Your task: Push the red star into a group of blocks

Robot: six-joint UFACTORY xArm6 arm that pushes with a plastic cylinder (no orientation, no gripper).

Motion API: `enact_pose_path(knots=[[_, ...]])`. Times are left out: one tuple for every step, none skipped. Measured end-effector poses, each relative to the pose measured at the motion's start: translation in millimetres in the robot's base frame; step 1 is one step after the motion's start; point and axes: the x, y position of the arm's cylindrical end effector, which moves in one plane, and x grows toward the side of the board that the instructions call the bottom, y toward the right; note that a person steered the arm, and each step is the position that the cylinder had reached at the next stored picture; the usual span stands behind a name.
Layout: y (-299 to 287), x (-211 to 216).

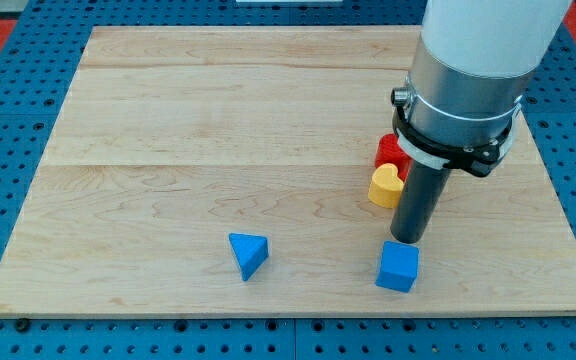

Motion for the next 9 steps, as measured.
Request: enact_pose_path(knots=[[0.0,0.0],[-8.2,0.0],[-41.5,0.6],[-64.9,0.6],[-59.3,-15.6],[-37.3,-35.5],[-37.3,-47.4],[-36.4,-57.6],[-33.3,-64.7]])
